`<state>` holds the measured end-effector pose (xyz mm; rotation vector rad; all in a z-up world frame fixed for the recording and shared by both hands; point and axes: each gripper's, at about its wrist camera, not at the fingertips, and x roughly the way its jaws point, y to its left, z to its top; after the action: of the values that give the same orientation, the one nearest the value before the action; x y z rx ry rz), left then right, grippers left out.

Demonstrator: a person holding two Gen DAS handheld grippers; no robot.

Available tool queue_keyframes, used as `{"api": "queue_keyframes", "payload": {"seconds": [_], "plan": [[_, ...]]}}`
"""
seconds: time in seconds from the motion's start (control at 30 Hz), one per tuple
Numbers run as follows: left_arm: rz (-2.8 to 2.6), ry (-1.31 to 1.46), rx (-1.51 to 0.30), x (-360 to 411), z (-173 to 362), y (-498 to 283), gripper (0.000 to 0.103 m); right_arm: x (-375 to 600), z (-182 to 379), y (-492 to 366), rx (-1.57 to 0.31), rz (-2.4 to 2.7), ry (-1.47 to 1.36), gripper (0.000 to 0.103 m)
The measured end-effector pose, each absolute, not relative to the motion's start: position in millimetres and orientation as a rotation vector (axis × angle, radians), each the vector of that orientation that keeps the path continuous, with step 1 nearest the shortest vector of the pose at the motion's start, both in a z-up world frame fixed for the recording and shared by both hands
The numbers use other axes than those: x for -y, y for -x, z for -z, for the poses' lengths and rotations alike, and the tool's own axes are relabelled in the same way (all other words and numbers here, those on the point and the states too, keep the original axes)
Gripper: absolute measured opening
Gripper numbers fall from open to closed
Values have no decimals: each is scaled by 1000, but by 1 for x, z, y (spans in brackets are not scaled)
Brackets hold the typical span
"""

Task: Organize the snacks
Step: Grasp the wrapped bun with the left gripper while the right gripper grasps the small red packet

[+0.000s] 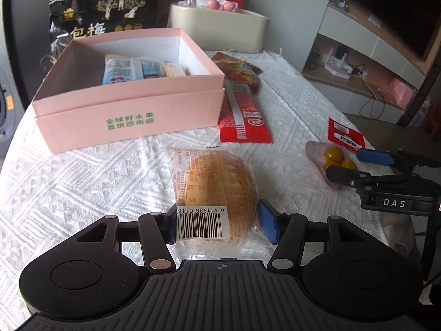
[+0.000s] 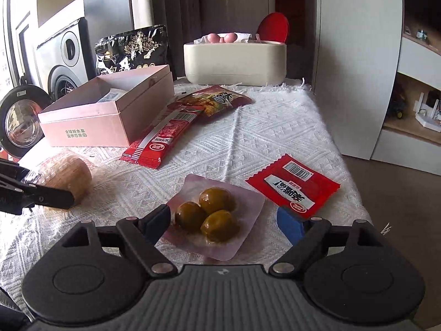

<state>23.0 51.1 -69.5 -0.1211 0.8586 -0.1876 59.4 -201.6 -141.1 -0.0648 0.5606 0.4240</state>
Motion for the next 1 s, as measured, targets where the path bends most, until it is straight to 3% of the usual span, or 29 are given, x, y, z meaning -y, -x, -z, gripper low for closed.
{"api": "queue_keyframes", "payload": {"seconds": [0.4,0.67,1.0], "plan": [[184,82,-841,-37,73,-21,64,217,119,-74,-441,-294,106,86],[180,182,-862,-46,67,-25,63,245,126,-157,-639,-268,-59,86],[192,207,-868,-42,63,-29,62,235,132,-100,-663,-530,-27,86]]}}
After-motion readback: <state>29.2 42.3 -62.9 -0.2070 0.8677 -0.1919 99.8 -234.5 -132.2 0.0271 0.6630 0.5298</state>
